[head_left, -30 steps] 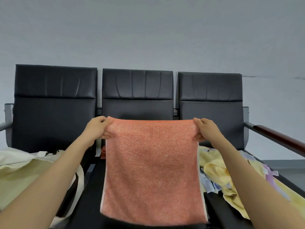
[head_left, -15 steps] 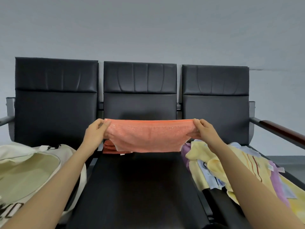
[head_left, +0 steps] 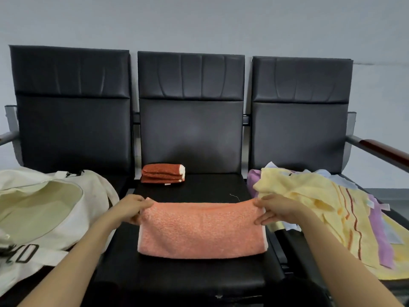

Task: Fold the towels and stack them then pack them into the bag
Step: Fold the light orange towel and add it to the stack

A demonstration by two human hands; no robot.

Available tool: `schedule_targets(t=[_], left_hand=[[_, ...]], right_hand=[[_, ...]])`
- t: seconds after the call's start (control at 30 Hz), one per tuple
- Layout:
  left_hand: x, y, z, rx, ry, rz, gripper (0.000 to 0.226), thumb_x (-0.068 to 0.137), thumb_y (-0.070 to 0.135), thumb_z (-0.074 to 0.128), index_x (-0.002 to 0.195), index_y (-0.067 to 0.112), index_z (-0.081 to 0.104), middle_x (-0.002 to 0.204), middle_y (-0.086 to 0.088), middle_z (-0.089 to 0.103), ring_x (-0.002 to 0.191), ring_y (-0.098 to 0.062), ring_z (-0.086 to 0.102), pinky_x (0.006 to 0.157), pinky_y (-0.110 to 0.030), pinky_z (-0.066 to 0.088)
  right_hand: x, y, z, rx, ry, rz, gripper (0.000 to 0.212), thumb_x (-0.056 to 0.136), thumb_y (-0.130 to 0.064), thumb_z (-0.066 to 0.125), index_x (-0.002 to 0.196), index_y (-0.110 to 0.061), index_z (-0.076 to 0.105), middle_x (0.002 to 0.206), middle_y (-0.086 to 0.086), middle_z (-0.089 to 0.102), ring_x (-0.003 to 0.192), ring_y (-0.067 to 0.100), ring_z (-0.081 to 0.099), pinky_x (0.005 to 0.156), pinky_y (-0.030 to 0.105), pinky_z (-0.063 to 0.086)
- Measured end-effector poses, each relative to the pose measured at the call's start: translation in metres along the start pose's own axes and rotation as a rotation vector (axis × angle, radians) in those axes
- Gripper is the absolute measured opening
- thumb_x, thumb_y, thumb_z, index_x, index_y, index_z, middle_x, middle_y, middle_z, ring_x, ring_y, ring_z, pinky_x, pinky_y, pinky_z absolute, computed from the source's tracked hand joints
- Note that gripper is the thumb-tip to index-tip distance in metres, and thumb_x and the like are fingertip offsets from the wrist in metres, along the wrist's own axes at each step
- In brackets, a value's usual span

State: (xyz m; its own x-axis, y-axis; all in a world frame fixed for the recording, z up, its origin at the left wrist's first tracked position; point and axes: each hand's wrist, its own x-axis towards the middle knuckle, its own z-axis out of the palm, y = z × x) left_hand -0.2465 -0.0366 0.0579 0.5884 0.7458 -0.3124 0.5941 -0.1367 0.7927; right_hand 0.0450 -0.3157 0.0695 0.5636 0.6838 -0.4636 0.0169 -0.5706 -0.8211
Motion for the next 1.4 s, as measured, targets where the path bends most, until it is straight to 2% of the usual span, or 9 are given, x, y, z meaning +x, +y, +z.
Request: schedule_targets(t=[0.1, 0.2, 0.4, 0.7, 0.97, 1.1, 1.17, 1.27, 1.4], left_hand=[[0.019, -0.011, 0.014, 0.081, 0.068, -0.010, 0.033, 0.094, 0.035, 0.058, 0.089, 0.003, 0.065, 0.080, -0.010, 0.059, 0.071, -0.018, 0.053, 0.067, -0.030, 0.043], [0.034, -0.014, 0.022, 0.072, 0.110, -0.008, 0.032, 0.095, 0.036, 0.055, 0.091, 0.007, 0.068, 0.095, -0.009, 0.064, 0.087, -0.021, 0.058, 0.081, -0.036, 0.045], [0.068, -0.006, 0.028, -0.047, 0.179, 0.015, 0.030, 0.094, 0.037, 0.056, 0.081, 0.012, 0.065, 0.090, -0.009, 0.064, 0.083, -0.023, 0.057, 0.073, -0.033, 0.040], [0.102, -0.018, 0.049, -0.009, 0.230, -0.011, 0.038, 0.094, 0.037, 0.056, 0.088, 0.001, 0.068, 0.091, -0.014, 0.066, 0.079, -0.023, 0.058, 0.067, -0.034, 0.039], [0.109, -0.024, 0.057, 0.084, 0.267, -0.002, 0.041, 0.096, 0.040, 0.052, 0.080, 0.003, 0.062, 0.082, -0.015, 0.061, 0.070, -0.020, 0.052, 0.060, -0.033, 0.033], [0.106, -0.026, 0.059, 0.191, 0.200, -0.029, 0.036, 0.098, 0.039, 0.049, 0.101, 0.005, 0.062, 0.089, -0.006, 0.058, 0.080, -0.017, 0.051, 0.064, -0.031, 0.035], [0.106, -0.029, 0.057, 0.190, 0.146, -0.060, 0.037, 0.095, 0.038, 0.055, 0.114, 0.007, 0.058, 0.108, -0.007, 0.060, 0.092, -0.018, 0.052, 0.074, -0.030, 0.038], [0.103, -0.029, 0.048, 0.125, 0.014, -0.179, 0.061, 0.081, 0.044, 0.072, 0.124, 0.005, 0.052, 0.122, -0.009, 0.058, 0.107, -0.022, 0.056, 0.082, -0.032, 0.044], [0.095, -0.027, 0.049, 0.228, -0.093, -0.291, 0.072, 0.072, 0.037, 0.082, 0.125, 0.001, 0.051, 0.121, -0.007, 0.058, 0.104, -0.020, 0.055, 0.085, -0.033, 0.046]], right_hand=[[0.018, 0.013, 0.004, -0.111, 0.036, 0.008, 0.008, 0.097, -0.015, 0.053, 0.099, -0.008, 0.052, 0.079, 0.007, 0.055, 0.058, 0.013, 0.056, 0.051, 0.022, 0.043], [0.041, 0.021, 0.006, -0.165, 0.140, -0.018, 0.015, 0.097, -0.018, 0.051, 0.083, -0.012, 0.051, 0.069, 0.006, 0.046, 0.052, 0.012, 0.039, 0.048, 0.022, 0.029], [0.081, 0.022, 0.010, -0.156, 0.389, -0.037, 0.033, 0.093, -0.020, 0.055, 0.062, -0.012, 0.048, 0.055, 0.011, 0.042, 0.044, 0.018, 0.036, 0.039, 0.022, 0.027], [0.111, 0.031, 0.028, -0.337, 0.548, -0.092, 0.046, 0.094, -0.019, 0.055, 0.052, -0.016, 0.038, 0.053, 0.001, 0.037, 0.053, 0.013, 0.037, 0.059, 0.029, 0.029], [0.123, 0.052, 0.041, -0.349, 0.601, -0.112, 0.036, 0.099, -0.024, 0.047, 0.065, -0.011, 0.045, 0.062, 0.001, 0.047, 0.071, 0.025, 0.051, 0.058, 0.032, 0.031], [0.125, 0.052, 0.044, -0.353, 0.580, -0.090, 0.028, 0.097, -0.033, 0.046, 0.076, -0.015, 0.048, 0.073, 0.001, 0.052, 0.079, 0.026, 0.055, 0.067, 0.031, 0.037], [0.125, 0.051, 0.044, -0.390, 0.519, -0.056, 0.023, 0.094, -0.036, 0.050, 0.092, -0.014, 0.052, 0.089, 0.007, 0.059, 0.093, 0.031, 0.059, 0.076, 0.034, 0.043], [0.119, 0.048, 0.047, -0.541, 0.492, -0.037, 0.052, 0.091, -0.033, 0.057, 0.131, -0.005, 0.041, 0.128, 0.017, 0.051, 0.119, 0.035, 0.049, 0.095, 0.039, 0.041], [0.101, 0.032, 0.066, -0.777, 0.473, -0.246, 0.055, 0.093, -0.034, 0.055, 0.140, -0.014, 0.036, 0.138, 0.011, 0.041, 0.128, 0.029, 0.037, 0.106, 0.035, 0.030]])
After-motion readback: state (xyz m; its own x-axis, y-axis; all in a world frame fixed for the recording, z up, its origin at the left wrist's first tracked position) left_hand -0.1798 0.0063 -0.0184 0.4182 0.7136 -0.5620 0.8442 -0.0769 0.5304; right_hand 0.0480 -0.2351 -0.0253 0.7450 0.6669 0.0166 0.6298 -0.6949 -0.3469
